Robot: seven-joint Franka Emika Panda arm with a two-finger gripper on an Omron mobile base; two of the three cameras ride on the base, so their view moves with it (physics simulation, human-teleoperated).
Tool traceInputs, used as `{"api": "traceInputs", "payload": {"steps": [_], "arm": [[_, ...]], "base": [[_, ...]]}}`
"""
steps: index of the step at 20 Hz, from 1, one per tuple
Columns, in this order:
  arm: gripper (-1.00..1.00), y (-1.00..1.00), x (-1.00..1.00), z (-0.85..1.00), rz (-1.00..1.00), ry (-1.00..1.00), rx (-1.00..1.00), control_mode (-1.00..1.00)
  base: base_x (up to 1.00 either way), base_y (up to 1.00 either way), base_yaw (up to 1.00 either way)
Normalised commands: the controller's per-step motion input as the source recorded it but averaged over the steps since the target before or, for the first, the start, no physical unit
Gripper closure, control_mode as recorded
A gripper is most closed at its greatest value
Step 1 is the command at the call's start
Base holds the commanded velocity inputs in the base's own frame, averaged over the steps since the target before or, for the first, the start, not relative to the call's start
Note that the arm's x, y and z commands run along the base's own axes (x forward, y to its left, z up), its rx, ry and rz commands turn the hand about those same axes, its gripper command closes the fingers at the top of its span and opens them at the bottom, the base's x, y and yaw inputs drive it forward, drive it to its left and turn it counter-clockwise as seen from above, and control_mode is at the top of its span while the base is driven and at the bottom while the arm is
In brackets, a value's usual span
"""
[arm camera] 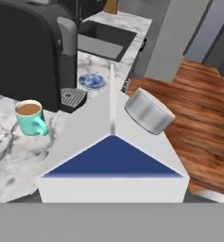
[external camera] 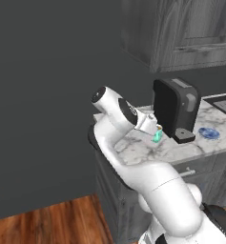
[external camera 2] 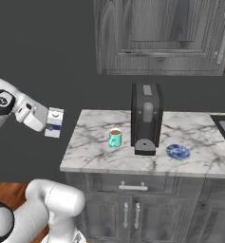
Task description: Take a sugar cube from the saucer and place it inside the coffee. Then, grab milk from the fridge and place it next to the coffee on the counter to sweeten the coffee.
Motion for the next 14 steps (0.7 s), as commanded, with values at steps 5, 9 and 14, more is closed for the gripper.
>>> {"api": "traceInputs", "payload": {"steps": [5,9,14], "arm": [[1.00,0.00,0.74,-0.60,-0.14,0.07,-0.09,-1.00],[1.00,0.00,0.38,-0.38,-0.06,0.00,-0.04,-1.00],[1.00,-0.01,0.09,-0.44,-0.02,0.04,-0.09,-1.00]], "base": [[0.00,0.00,0.00],[0.00,0.00,0.00],[0.00,0.00,0.00]]}}
